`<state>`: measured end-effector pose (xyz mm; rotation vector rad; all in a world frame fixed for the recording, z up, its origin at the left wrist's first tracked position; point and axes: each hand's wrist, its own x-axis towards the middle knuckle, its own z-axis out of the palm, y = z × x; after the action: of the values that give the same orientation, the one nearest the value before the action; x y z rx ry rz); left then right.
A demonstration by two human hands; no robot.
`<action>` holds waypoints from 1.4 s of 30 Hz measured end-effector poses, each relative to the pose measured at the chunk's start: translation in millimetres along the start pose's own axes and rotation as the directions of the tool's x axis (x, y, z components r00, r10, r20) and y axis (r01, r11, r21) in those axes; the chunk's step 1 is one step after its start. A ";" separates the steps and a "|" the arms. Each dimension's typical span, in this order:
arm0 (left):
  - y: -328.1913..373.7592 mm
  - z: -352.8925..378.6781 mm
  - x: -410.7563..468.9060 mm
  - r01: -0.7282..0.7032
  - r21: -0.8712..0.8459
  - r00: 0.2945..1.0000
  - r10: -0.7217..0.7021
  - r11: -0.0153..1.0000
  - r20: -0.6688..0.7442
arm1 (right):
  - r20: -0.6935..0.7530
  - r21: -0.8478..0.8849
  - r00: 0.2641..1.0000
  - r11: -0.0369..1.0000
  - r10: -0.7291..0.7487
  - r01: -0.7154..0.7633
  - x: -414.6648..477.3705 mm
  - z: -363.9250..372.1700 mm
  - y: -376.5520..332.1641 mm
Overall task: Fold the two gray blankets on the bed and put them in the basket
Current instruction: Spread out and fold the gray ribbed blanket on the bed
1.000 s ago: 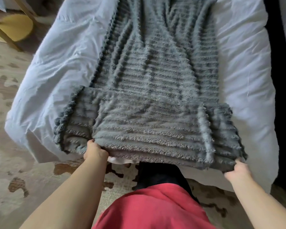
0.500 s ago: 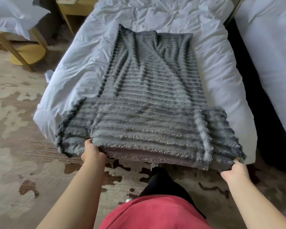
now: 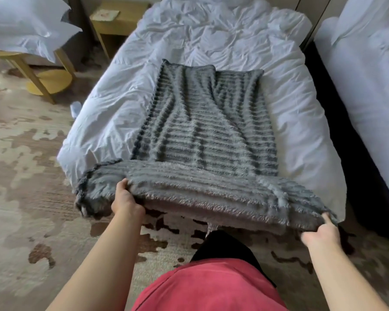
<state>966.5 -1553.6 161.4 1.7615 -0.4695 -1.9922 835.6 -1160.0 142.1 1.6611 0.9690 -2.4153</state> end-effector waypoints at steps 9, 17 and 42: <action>41.1 158.7 30.4 -0.106 -0.091 0.975 0.122 0.990 0.188 | 0.313 0.071 0.949 0.997 -0.035 0.013 5.4 176.6 -35.6; 15.0 261.4 117.8 0.111 -0.065 0.955 -0.088 0.992 0.284 | 0.281 -0.324 0.935 0.939 0.216 -0.120 123.7 307.4 -10.0; -45.4 78.8 105.0 0.276 0.172 0.946 -0.299 0.946 0.128 | -0.039 -0.316 0.975 0.923 0.218 -0.219 96.6 53.8 34.5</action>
<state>874.1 -1573.6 59.6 1.8666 -0.4430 -2.3638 763.8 -1187.1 55.3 1.5633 1.0449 -1.9914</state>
